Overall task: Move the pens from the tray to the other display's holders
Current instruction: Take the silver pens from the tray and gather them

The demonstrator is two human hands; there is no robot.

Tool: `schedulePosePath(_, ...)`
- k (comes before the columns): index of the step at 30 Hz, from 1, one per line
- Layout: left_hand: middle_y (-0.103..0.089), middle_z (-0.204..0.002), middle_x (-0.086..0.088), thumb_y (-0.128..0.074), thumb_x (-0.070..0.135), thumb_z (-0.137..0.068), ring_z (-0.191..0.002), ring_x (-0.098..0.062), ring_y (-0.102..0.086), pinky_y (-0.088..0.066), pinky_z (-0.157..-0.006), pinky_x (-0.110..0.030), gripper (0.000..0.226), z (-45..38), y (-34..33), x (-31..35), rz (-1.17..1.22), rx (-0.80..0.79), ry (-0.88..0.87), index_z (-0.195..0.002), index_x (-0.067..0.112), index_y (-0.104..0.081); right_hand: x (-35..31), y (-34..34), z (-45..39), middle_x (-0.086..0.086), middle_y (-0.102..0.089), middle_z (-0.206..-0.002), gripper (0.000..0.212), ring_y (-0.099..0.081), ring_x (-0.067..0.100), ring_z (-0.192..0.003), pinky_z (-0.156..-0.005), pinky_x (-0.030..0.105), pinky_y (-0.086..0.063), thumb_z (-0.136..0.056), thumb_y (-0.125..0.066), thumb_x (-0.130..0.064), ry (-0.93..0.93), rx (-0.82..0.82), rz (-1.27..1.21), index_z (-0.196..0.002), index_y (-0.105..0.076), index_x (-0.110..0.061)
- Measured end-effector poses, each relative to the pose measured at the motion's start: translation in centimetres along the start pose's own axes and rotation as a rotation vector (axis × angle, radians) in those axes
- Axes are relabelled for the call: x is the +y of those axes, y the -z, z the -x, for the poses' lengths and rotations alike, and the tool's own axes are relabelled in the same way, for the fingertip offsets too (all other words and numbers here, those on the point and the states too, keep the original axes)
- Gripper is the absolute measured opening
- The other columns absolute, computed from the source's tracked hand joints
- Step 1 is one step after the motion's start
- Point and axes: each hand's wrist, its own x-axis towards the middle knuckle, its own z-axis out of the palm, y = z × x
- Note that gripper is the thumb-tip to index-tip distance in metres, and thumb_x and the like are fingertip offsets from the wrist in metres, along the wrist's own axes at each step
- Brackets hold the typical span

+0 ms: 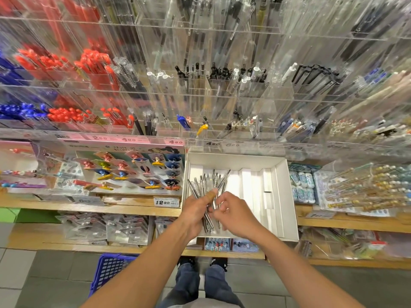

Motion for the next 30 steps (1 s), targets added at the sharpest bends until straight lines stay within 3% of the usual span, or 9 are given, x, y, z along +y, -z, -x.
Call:
schedulePosePath(2, -0.067, -0.117, -0.026, -0.082, 0.021, -0.08, -0.093, -0.032, -0.07, -0.059, -0.067, -0.038, 0.086, 0.1, 0.0, 0.0, 0.036, -0.007, 0.008, -0.146, -0.008, -0.035, -0.6, -0.3, 0.4, -0.001, -0.068, -0.07, 0.01, -0.063, 0.002, -0.052, -0.052, 0.015, -0.048, -0.086, -0.065, -0.028, 0.059, -0.048, -0.021, -0.086, -0.056, -0.03)
schedulePosePath(5, -0.066, -0.084, -0.015, -0.067, 0.012, -0.093, -0.067, -0.022, -0.062, -0.051, -0.056, -0.034, 0.064, 0.0, 0.4, -0.1, -0.007, 0.057, -0.014, -0.143, -0.006, -0.032, 0.0, 0.0, -1.3, 0.0, -0.072, -0.072, 0.015, -0.065, 0.008, -0.055, -0.053, 0.017, -0.05, -0.091, -0.065, -0.034, 0.021, -0.033, -0.173, -0.086, -0.065, -0.02)
schedulePosePath(9, -0.057, -0.055, 0.001, -0.064, 0.01, -0.095, -0.05, -0.011, -0.047, -0.042, -0.047, -0.025, 0.037, -0.1, 0.4, -0.3, -0.037, 0.069, -0.013, -0.125, -0.008, -0.052, 2.0, -0.3, -6.5, 0.005, -0.068, -0.069, 0.033, -0.063, 0.016, -0.056, -0.058, 0.028, -0.052, -0.095, -0.059, -0.033, -0.258, 0.276, -0.086, -0.081, -0.069, -0.005)
schedulePosePath(13, -0.054, -0.053, 0.002, -0.063, 0.008, -0.095, -0.05, -0.011, -0.045, -0.041, -0.049, -0.026, 0.007, 0.3, 0.3, -0.1, 0.018, 0.052, -0.002, -0.098, 0.002, -0.06, 3.0, -1.9, -9.6, -0.001, -0.055, -0.062, 0.032, -0.048, 0.012, -0.052, -0.045, 0.021, -0.03, -0.092, -0.061, -0.036, -0.387, 0.346, 0.138, -0.073, -0.056, -0.011)
schedulePosePath(19, -0.053, -0.057, -0.001, -0.063, 0.011, -0.096, -0.05, -0.011, -0.045, -0.042, -0.05, -0.027, 0.007, 0.3, 0.6, -0.1, 0.026, 0.033, 0.005, -0.094, 0.004, -0.061, 2.3, -2.0, -10.6, -0.001, -0.052, -0.062, 0.031, -0.047, 0.012, -0.051, -0.042, 0.021, -0.029, -0.089, -0.062, -0.029, -0.453, 0.349, 0.181, -0.065, -0.049, -0.014)
schedulePosePath(22, -0.061, -0.055, 0.0, -0.064, 0.009, -0.095, -0.046, -0.009, -0.049, -0.043, -0.047, -0.024, 0.006, 0.2, 0.4, -0.1, 0.019, 0.048, -0.01, -0.097, 0.003, -0.063, 1.4, -0.9, -8.4, 0.002, -0.055, -0.061, 0.031, -0.051, 0.016, -0.053, -0.047, 0.029, -0.041, -0.093, -0.055, -0.027, -0.334, 0.29, 0.164, -0.066, -0.051, -0.01)
schedulePosePath(25, -0.066, -0.077, -0.008, -0.073, 0.016, -0.09, -0.058, -0.013, -0.056, -0.053, -0.057, -0.032, 0.056, 0.0, 0.2, -0.1, 0.01, 0.078, 0.002, -0.135, -0.004, -0.047, 0.7, -0.1, -4.3, 0.001, -0.061, -0.06, 0.024, -0.058, 0.013, -0.048, -0.058, 0.031, -0.05, -0.095, -0.053, -0.023, -0.093, 0.107, 0.069, -0.073, -0.053, -0.014)
schedulePosePath(27, -0.067, -0.108, -0.018, -0.083, 0.029, -0.078, -0.082, -0.022, -0.063, -0.055, -0.089, -0.046, 0.093, -0.2, 0.1, -0.2, -0.004, 0.062, -0.02, -0.149, -0.002, -0.032, 0.3, 0.0, -1.7, 0.001, -0.066, -0.064, 0.017, -0.059, 0.006, -0.046, -0.053, 0.023, -0.048, -0.095, -0.056, -0.029, 0.005, -0.022, 0.02, -0.081, -0.052, -0.02)
schedulePosePath(30, -0.042, -0.151, -0.021, -0.088, 0.035, -0.067, -0.134, -0.032, -0.046, -0.028, -0.117, -0.056, 0.121, 0.0, 0.0, -0.1, -0.016, 0.045, -0.034, -0.158, 0.009, -0.011, 0.0, -0.2, 0.0, 0.001, -0.067, -0.071, 0.017, -0.057, 0.001, -0.046, -0.05, 0.016, -0.044, -0.091, -0.064, -0.031, 0.08, -0.033, -0.011, -0.081, -0.055, -0.022)
